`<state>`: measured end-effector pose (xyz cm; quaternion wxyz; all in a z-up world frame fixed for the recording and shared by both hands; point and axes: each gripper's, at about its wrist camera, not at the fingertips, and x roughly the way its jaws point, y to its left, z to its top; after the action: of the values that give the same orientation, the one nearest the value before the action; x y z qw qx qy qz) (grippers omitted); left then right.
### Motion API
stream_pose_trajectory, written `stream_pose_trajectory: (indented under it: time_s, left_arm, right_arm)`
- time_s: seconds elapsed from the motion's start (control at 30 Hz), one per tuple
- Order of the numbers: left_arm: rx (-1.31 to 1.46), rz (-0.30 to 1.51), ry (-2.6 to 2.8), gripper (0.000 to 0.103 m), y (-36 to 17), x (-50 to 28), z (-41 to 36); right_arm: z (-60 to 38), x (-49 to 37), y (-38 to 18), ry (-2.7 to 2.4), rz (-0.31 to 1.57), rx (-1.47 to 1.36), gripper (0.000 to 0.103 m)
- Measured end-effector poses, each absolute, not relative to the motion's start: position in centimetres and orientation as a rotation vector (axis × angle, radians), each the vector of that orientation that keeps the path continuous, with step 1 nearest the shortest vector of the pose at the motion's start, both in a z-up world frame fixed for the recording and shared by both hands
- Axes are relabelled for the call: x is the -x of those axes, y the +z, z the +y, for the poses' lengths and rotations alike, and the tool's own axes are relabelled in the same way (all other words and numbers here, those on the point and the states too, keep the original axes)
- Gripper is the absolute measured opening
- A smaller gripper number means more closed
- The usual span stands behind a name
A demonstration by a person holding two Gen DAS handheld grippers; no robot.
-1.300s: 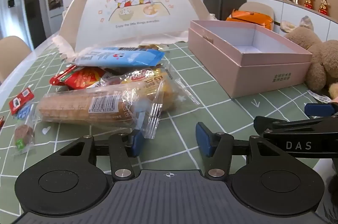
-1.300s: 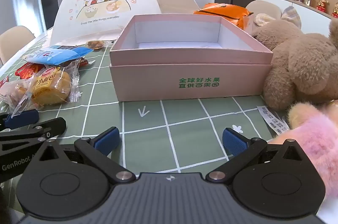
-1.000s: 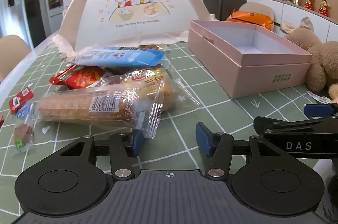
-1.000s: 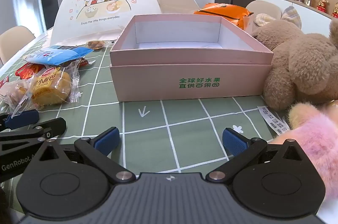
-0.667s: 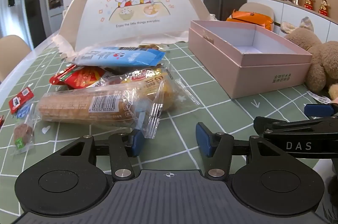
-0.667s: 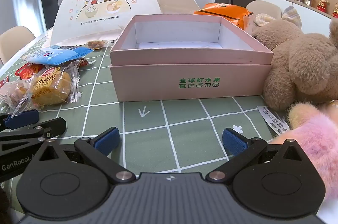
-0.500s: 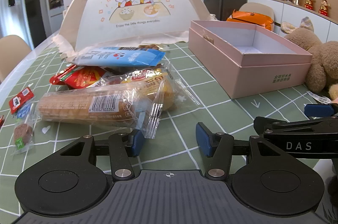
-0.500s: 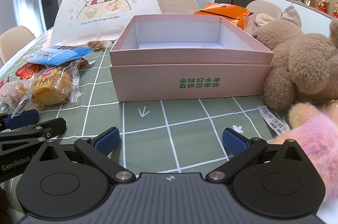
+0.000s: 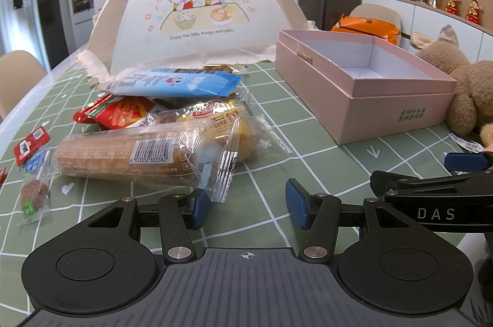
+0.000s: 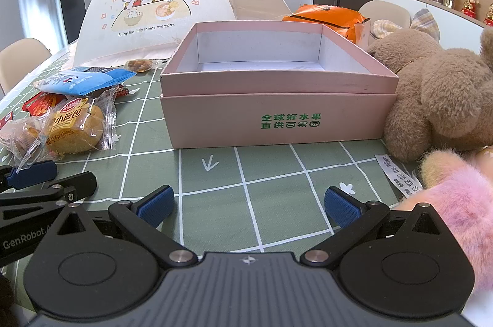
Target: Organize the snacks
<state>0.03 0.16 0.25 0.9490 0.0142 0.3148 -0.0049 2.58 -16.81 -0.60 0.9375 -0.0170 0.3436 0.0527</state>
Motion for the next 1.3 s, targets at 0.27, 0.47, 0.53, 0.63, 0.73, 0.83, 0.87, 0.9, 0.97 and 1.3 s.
stream_pose_trajectory:
  time_s: [0.27, 0.47, 0.53, 0.63, 0.73, 0.83, 0.87, 0.9, 0.97, 1.3]
  left_arm:
    - [-0.029, 0.641, -0.01, 0.059, 0.32, -0.04, 0.18]
    - [-0.03, 0.641, -0.011, 0.059, 0.37, -0.03, 0.16]
    - [-0.029, 0.641, -0.011, 0.059, 0.39, -0.03, 0.16]
    - [-0.029, 0.641, -0.011, 0.059, 0.42, -0.03, 0.15]
    - [-0.029, 0.641, -0.011, 0.059, 0.45, -0.03, 0.14]
    - [-0.03, 0.641, -0.01, 0.059, 0.48, -0.02, 0.14]
    - [-0.03, 0.641, -0.01, 0.059, 0.49, -0.03, 0.16]
    - [-0.029, 0.641, -0.01, 0.059, 0.49, -0.02, 0.14]
    - [-0.03, 0.641, -0.01, 0.059, 0.52, -0.02, 0.15]
    - [-0.029, 0.642, -0.01, 0.059, 0.52, -0.07, 0.21]
  right_arm:
    - [-16.84, -2.58, -0.63, 0.108, 0.702, 0.034, 0.103]
    - [-16.87, -2.59, -0.62, 0.108, 0.702, 0.034, 0.103]
    - [-16.89, -2.59, -0.62, 0.108, 0.702, 0.034, 0.103]
    - [-16.9, -2.6, -0.61, 0.108, 0.701, 0.034, 0.103]
    - [-16.89, -2.6, -0.61, 0.108, 0.701, 0.034, 0.103]
    - [-16.9, -2.6, -0.61, 0.108, 0.701, 0.034, 0.103]
    - [-16.89, -2.6, -0.61, 0.108, 0.701, 0.034, 0.103]
    - [-16.9, -2.6, -0.61, 0.108, 0.701, 0.034, 0.103]
    - [-16.9, -2.6, -0.61, 0.108, 0.701, 0.034, 0.103]
    - [-16.91, -2.58, -0.6, 0.108, 0.701, 0.034, 0.103]
